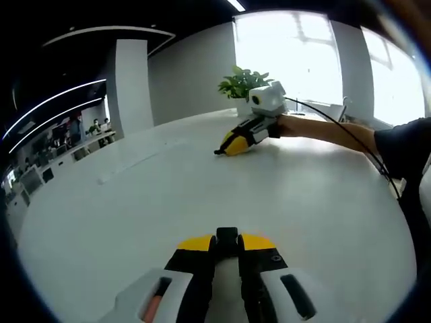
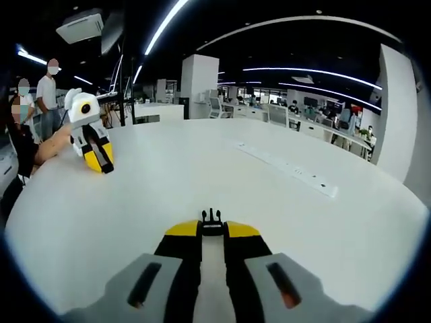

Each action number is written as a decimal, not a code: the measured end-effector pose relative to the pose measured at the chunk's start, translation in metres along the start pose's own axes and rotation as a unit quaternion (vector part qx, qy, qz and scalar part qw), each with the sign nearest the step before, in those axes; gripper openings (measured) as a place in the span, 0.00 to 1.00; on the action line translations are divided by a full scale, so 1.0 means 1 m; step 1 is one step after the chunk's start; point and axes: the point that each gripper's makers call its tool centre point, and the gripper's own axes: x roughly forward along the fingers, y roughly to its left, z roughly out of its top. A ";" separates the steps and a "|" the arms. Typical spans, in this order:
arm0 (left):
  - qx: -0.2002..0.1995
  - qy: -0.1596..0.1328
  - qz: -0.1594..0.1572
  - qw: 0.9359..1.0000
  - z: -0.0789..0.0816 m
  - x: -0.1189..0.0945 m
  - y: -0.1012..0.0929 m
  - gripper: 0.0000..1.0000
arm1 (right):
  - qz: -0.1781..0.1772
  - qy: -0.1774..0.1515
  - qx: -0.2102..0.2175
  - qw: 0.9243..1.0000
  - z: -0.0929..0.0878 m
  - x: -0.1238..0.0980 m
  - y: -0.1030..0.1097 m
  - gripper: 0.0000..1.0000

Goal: Snap the two parts of the plastic buckle together until the buckle closes and remains connected.

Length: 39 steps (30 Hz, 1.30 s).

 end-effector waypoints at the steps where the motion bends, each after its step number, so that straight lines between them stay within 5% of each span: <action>1: 0.001 0.000 0.000 1.000 0.000 0.000 0.000 0.13 | 0.003 -0.001 -0.001 1.000 0.000 0.000 0.004 0.12; 13: 0.035 -0.003 -0.010 0.999 0.002 -0.001 0.000 0.13 | 0.068 0.004 -0.029 0.997 0.005 0.009 0.057 0.12; 39: 0.026 -0.020 -0.036 0.999 0.009 -0.002 -0.006 0.12 | 0.133 0.001 -0.066 0.989 0.017 0.012 0.113 0.12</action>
